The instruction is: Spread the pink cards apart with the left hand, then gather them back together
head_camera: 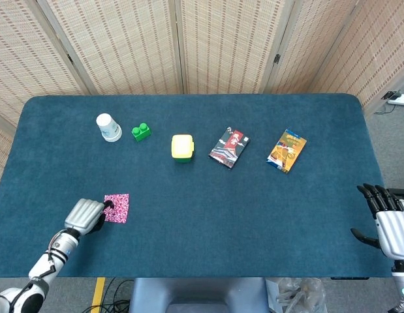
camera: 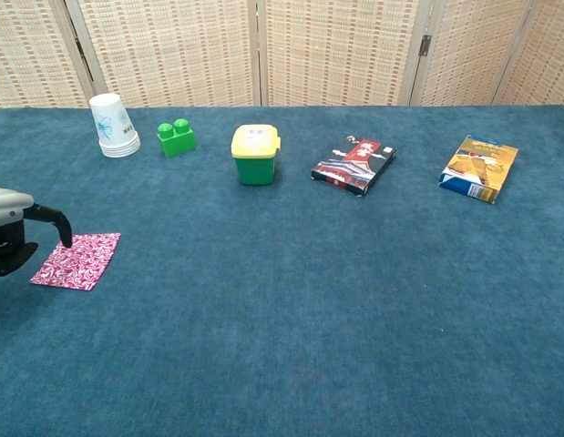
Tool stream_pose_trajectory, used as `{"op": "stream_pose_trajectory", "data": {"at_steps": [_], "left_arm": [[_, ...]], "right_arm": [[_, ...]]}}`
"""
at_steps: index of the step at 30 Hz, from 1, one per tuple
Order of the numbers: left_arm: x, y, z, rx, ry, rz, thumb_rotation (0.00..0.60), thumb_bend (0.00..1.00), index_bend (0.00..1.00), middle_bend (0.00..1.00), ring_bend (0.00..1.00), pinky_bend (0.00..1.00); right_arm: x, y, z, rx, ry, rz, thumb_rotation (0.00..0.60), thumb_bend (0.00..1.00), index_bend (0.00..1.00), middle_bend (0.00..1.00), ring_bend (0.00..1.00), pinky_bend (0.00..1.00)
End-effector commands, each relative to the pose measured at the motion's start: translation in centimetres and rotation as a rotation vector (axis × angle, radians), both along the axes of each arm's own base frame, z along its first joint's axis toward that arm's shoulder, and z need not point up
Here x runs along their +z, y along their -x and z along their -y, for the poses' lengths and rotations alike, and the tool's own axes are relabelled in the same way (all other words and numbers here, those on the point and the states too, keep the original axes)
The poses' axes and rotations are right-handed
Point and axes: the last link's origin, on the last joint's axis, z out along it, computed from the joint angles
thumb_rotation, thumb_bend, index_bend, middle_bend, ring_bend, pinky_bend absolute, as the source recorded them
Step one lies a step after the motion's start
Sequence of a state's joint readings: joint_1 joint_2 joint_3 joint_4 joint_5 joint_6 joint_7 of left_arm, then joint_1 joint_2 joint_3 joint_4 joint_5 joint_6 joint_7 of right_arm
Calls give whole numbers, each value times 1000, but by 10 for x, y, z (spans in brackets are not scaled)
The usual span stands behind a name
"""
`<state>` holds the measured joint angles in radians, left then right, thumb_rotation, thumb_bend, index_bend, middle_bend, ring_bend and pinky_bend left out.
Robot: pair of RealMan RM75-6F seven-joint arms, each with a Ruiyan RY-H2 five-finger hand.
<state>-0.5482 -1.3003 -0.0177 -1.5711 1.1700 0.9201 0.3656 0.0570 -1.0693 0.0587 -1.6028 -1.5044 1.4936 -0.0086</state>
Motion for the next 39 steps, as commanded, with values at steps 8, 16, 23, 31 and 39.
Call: {"op": "stream_pose_trajectory", "data": {"at_steps": [8, 16, 23, 31, 39], "left_arm": [[-16, 6, -18, 36, 13, -19, 600, 705, 315, 1000, 1000, 1000], [-18, 8, -13, 47, 28, -27, 600, 705, 318, 1000, 1000, 1000], [-18, 8, -2, 49, 46, -20, 600, 705, 326, 1000, 1000, 1000], [-12, 10, 11, 56, 35, -18, 600, 705, 330, 1000, 1000, 1000], [-7, 13, 23, 75, 35, -14, 600, 705, 333, 1000, 1000, 1000]], "right_arm": [[1, 2, -2, -10, 3, 3, 600, 177, 109, 142, 99, 162], [0, 3, -2, -12, 3, 2, 600, 178, 109, 144, 100, 162], [1, 2, -2, -13, 4, 2, 600, 178, 109, 144, 100, 162], [2, 1, -3, -8, 12, 4, 600, 178, 109, 144, 100, 162], [2, 0, -6, -2, 16, 5, 600, 179, 109, 144, 101, 162]]}}
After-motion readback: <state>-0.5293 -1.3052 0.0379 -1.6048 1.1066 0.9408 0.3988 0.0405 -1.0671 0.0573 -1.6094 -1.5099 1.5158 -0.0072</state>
